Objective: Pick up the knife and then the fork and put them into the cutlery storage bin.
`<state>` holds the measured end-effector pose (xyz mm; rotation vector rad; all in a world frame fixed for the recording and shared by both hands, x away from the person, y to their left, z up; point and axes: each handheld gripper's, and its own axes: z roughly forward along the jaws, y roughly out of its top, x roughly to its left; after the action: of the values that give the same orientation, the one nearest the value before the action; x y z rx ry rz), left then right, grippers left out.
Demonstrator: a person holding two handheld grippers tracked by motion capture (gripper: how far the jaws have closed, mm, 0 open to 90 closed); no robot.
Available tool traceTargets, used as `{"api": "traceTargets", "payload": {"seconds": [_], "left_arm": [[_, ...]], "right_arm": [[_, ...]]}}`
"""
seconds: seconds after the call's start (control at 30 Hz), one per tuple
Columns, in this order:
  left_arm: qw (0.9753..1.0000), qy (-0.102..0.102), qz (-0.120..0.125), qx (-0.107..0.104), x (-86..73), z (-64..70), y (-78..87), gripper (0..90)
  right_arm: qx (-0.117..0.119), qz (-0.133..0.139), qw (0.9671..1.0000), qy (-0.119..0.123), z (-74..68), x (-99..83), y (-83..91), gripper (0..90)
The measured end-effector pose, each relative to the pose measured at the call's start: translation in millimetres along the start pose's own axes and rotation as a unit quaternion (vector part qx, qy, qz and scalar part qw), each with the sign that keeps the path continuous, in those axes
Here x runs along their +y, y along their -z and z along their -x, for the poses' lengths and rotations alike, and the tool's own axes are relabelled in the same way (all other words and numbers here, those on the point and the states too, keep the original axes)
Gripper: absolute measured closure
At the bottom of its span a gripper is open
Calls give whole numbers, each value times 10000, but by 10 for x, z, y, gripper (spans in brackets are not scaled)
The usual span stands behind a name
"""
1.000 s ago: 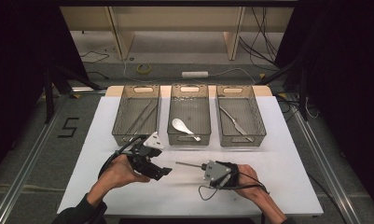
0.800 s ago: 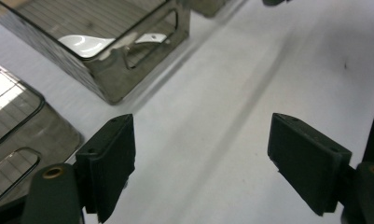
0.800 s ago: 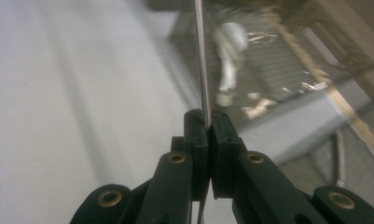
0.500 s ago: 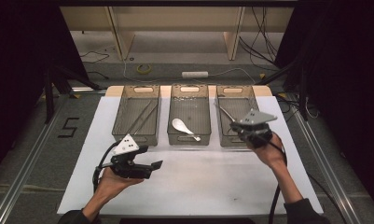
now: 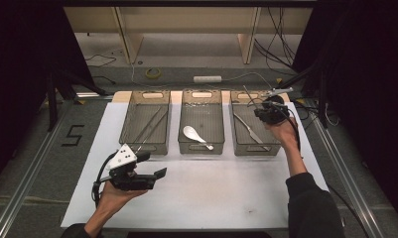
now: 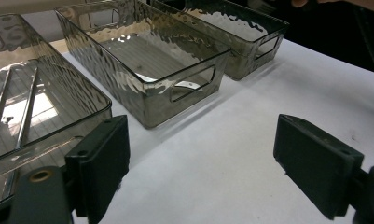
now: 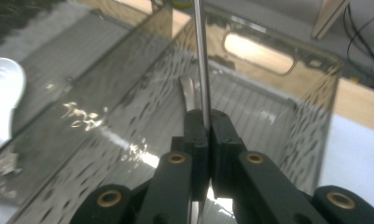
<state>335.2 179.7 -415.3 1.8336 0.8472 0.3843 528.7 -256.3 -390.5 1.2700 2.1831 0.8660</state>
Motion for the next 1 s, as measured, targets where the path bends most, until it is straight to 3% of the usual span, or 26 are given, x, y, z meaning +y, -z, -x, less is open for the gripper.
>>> {"api": "traceTargets", "payload": {"seconds": [0.17, 0.23, 0.27, 0.3, 0.37, 0.53, 0.67, 0.77, 0.93, 1.0], "left_arm": [[10000, -8, -11, 12, -11, 1, 0, 174], [10000, -11, -8, 6, -13, 0, 3, 174], [10000, -9, -10, -1, -13, 0, 4, 174], [10000, -9, -17, 4, -13, -1, 2, 174], [10000, -6, -16, 7, -12, 2, 0, 170], [10000, 14, 16, -12, -7, -6, 13, 166], [9999, 83, 73, -44, -4, -19, 23, 166], [9999, 124, 52, -62, -6, -24, 14, 164], [9997, 196, 36, -113, -6, -26, -1, 162], [9998, 187, 26, -119, -5, -28, -2, 162]], "right_arm": [[-67, -465, 9985, -276, 9, -103, -251, 872], [17, -627, 9974, -363, 18, -157, -306, 863], [2, -716, 9968, -353, 17, -171, -323, 838], [-93, -697, 9969, -347, 9, -170, -320, 747], [41, -642, 9968, -485, 16, -143, -282, 613], [299, -143, 9982, -491, -72, -150, 11, 393], [694, 511, 9954, -412, -323, -380, 422, 313], [926, 841, 9917, -309, -540, -618, 708, 277], [1367, 1368, 9795, -569, -810, -1058, 1049, 249], [1474, 1453, 9765, -595, -888, -1202, 1133, 246]]}}
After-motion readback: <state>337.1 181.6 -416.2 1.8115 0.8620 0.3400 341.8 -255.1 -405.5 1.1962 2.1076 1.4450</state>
